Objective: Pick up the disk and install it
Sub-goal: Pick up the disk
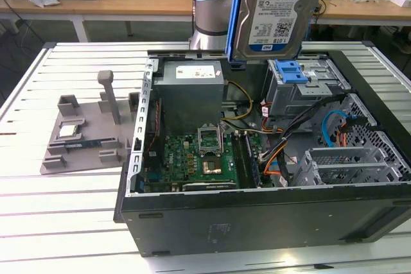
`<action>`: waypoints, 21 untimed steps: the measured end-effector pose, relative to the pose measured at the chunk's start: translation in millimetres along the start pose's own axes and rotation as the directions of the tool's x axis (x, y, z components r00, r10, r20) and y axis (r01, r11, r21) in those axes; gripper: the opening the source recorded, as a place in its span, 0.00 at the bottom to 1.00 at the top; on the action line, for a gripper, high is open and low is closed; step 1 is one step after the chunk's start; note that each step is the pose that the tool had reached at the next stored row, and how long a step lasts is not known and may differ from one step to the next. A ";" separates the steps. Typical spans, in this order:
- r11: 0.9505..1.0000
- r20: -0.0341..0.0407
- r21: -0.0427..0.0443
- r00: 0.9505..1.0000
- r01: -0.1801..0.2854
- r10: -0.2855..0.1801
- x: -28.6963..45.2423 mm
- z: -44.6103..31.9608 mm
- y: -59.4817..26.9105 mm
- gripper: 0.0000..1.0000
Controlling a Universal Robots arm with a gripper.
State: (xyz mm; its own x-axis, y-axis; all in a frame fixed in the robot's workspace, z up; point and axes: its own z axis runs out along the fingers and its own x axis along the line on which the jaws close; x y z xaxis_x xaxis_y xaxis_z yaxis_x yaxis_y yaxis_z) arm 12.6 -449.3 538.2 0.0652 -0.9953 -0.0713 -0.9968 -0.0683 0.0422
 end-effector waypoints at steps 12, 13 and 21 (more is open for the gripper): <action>1.000 0.001 0.001 1.000 -0.021 0.021 29.3 -0.8 1.0 0.37; 1.000 0.001 0.002 1.000 -0.022 0.022 31.0 -0.8 1.0 0.37; 0.999 0.002 0.003 0.999 -0.036 0.036 47.9 -1.3 1.0 0.37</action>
State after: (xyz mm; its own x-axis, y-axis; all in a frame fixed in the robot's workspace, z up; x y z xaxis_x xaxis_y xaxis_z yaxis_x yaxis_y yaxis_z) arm 14.8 -497.1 536.1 0.0288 -0.9970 -0.0713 -0.9986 -0.0319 0.0421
